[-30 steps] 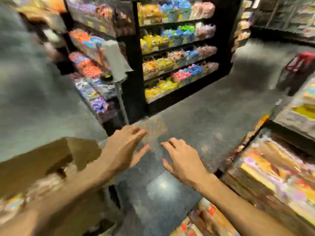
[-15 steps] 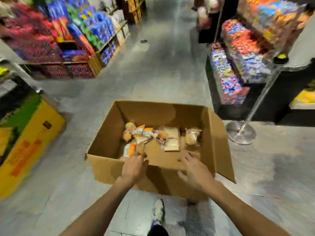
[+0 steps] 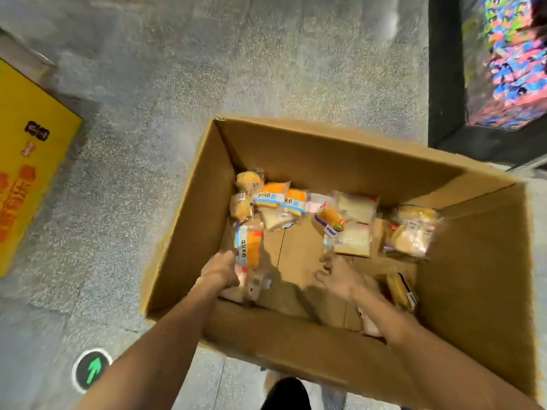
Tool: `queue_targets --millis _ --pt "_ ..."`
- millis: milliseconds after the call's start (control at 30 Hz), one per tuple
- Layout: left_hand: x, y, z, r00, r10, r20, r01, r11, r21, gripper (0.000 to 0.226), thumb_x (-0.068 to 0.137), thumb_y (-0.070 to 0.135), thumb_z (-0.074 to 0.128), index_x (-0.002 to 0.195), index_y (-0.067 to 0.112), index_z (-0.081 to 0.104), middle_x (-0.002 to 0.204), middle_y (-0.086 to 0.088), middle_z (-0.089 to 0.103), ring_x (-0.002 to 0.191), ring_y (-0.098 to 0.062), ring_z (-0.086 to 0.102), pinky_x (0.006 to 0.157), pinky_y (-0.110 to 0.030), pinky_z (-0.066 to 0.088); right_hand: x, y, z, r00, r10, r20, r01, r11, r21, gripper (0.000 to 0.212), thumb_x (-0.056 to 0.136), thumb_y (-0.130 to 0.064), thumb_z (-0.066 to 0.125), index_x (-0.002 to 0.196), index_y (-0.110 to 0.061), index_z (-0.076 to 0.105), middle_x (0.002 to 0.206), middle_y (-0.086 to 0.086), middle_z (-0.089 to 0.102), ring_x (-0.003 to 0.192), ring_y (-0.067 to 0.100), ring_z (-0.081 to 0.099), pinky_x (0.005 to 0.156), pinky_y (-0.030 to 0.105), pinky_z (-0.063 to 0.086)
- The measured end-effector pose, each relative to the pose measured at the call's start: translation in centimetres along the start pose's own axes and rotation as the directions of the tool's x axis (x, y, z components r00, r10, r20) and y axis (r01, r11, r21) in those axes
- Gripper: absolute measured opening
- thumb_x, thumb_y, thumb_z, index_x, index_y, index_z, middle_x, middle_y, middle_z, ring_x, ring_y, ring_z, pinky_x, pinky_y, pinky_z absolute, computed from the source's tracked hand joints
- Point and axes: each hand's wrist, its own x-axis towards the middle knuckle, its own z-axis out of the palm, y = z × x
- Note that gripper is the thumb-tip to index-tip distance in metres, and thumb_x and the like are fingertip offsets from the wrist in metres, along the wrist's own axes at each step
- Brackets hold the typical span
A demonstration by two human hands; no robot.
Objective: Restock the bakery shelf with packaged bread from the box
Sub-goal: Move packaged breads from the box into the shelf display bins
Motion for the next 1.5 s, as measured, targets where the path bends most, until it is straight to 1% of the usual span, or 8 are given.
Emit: queue_targets --millis 200,467,600,733,933,1133,1300,1500 --pt "6.5 -1.6 0.8 0.974 0.092 0.209 -0.148 0.951 0.271 0.089 0.080 0.018 0.080 0.152 0.017 0.027 0.146 -0.010 0.044 0.135 -0.028 0.044 0.106 -0.037 0.042 8.5 -2.7 1.6 0.997 0.069 0.041 -0.073 0.991 0.114 0.036 0.095 -0.027 0.063 0.128 -0.015 0.056 0.122 0.001 0.059 0.121 0.022 0.054 0.094 0.026 0.039" --pt "10.1 -2.2 3.0 0.954 0.204 0.221 -0.272 0.898 0.346 0.082 0.087 0.023 0.070 0.153 0.031 0.022 0.155 -0.004 0.028 0.142 -0.029 0.028 0.114 -0.050 0.027 15.8 -5.1 4.6 0.976 0.215 -0.006 -0.192 0.884 0.427 0.052 0.082 -0.027 0.079 0.128 -0.016 0.056 0.111 -0.003 0.061 0.099 0.014 0.055 0.077 0.023 0.039" --pt "10.2 -2.1 3.3 0.935 0.232 0.269 -0.327 0.857 0.398 0.070 0.077 0.027 0.080 0.138 0.031 0.045 0.147 -0.003 0.034 0.137 -0.027 0.026 0.112 -0.050 0.027 17.6 -6.0 6.4 0.961 0.267 -0.070 -0.146 0.708 0.691 0.062 0.075 -0.015 0.084 0.129 -0.014 0.053 0.113 -0.003 0.064 0.097 0.013 0.059 0.064 0.018 0.042" --pt "10.1 -1.9 3.8 0.911 0.301 0.283 -0.402 0.802 0.441 0.067 0.077 0.034 0.079 0.135 0.023 0.048 0.144 -0.003 0.042 0.138 -0.025 0.029 0.112 -0.046 0.027 19.7 -6.5 7.6 0.947 0.322 0.017 -0.172 0.460 0.871 0.052 0.078 -0.013 0.081 0.123 -0.021 0.056 0.109 -0.006 0.070 0.105 0.016 0.066 0.080 0.032 0.053" --pt "10.5 -3.5 3.2 0.970 0.157 0.187 -0.125 0.977 -0.174 0.084 0.063 0.036 0.088 0.136 0.035 0.046 0.127 0.001 0.056 0.121 -0.024 0.052 0.105 -0.039 0.042 20.8 -6.4 7.2 0.928 0.360 0.096 -0.243 0.390 0.888 0.027 0.087 -0.017 0.075 0.106 -0.024 0.058 0.099 -0.004 0.067 0.084 0.011 0.062 0.056 0.022 0.047" --pt "11.1 -3.8 4.3 0.998 0.035 0.061 0.013 0.762 -0.648 0.052 0.058 0.020 0.095 0.104 0.016 0.072 0.121 0.007 0.052 0.117 -0.011 0.051 0.087 -0.013 0.040 19.9 -2.7 6.6 0.941 0.320 0.108 -0.238 0.402 0.884 0.029 0.087 -0.009 0.073 0.110 -0.013 0.057 0.123 0.007 0.065 0.103 0.017 0.066 0.070 0.027 0.058" --pt "12.3 -1.8 5.3 0.995 -0.052 0.085 0.099 0.597 -0.796 0.061 0.054 0.019 0.097 0.109 0.009 0.073 0.104 -0.007 0.074 0.104 -0.019 0.069 0.090 -0.024 0.054 17.9 1.6 5.6 0.930 0.313 0.193 -0.300 0.344 0.890 0.032 0.082 -0.005 0.077 0.101 -0.008 0.051 0.121 0.016 0.066 0.105 0.025 0.068 0.082 0.036 0.059" --pt "12.2 1.0 6.1 0.965 -0.261 0.026 0.091 0.238 -0.967 0.044 0.057 0.015 0.096 0.095 0.005 0.074 0.099 -0.009 0.076 0.091 -0.023 0.073 0.086 -0.039 0.059 15.3 3.9 3.6 0.925 0.324 0.197 -0.301 0.311 0.902 0.048 0.080 -0.001 0.077 0.120 -0.008 0.052 0.116 0.014 0.064 0.104 0.026 0.066 0.062 0.027 0.061"
